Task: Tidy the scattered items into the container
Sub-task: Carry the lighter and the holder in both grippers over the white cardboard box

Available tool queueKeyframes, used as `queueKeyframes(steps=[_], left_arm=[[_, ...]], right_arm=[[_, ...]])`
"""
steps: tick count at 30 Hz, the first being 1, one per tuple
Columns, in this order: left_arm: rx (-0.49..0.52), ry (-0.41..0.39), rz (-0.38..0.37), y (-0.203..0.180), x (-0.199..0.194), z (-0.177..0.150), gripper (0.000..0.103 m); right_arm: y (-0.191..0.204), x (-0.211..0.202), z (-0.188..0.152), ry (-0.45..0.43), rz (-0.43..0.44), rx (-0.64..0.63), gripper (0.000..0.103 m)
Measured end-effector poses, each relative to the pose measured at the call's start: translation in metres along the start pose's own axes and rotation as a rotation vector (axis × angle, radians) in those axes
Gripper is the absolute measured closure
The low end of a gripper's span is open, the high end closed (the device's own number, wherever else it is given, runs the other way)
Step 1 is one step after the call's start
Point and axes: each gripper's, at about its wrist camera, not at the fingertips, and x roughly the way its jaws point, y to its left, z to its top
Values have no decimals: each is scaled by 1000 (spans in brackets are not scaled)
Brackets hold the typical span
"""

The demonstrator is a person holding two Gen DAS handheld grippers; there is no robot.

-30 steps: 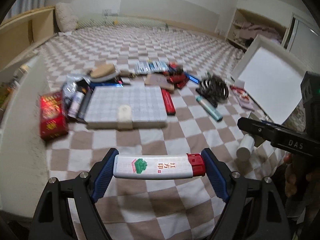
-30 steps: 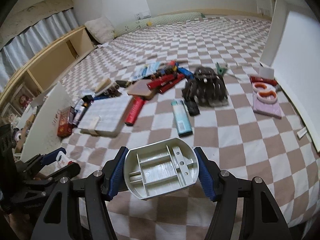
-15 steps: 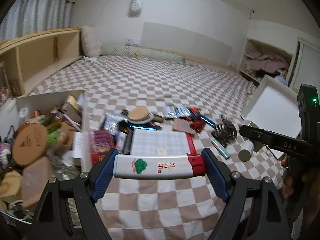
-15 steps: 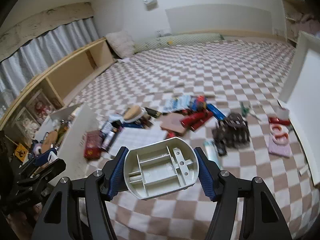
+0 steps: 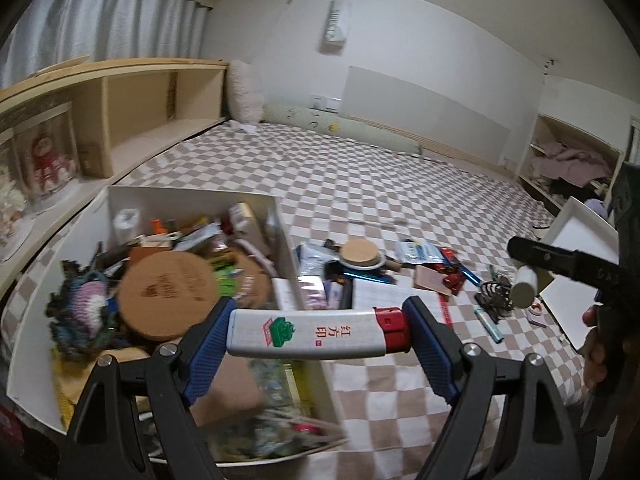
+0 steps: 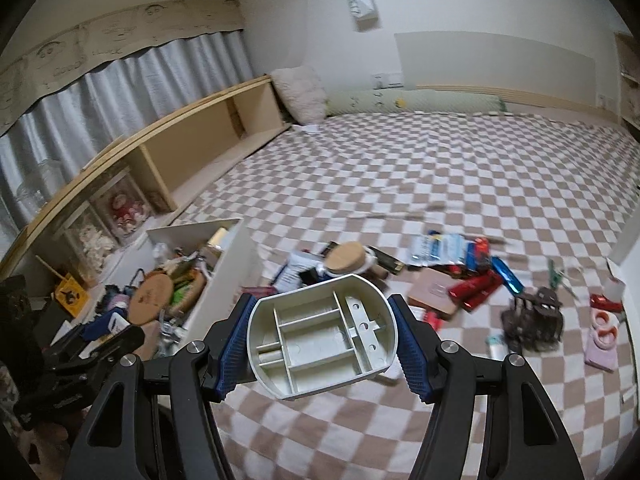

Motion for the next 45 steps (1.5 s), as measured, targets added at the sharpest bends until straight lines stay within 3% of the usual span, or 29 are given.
queueKeyframes(steps=[13, 22, 30, 45], left_arm=[[-72, 1, 112, 76, -17, -1, 19], [-103, 21, 142, 112, -29, -2, 19], [-65, 106, 135, 120, -32, -20, 19], [-19, 173, 129, 114, -29, -31, 19]], right_arm=[[61, 30, 22, 26, 98, -54, 37], [94, 51, 34, 40, 142, -82, 37], [117, 70, 42, 58, 176, -94, 37], [140, 93, 46, 91, 215, -109, 37]])
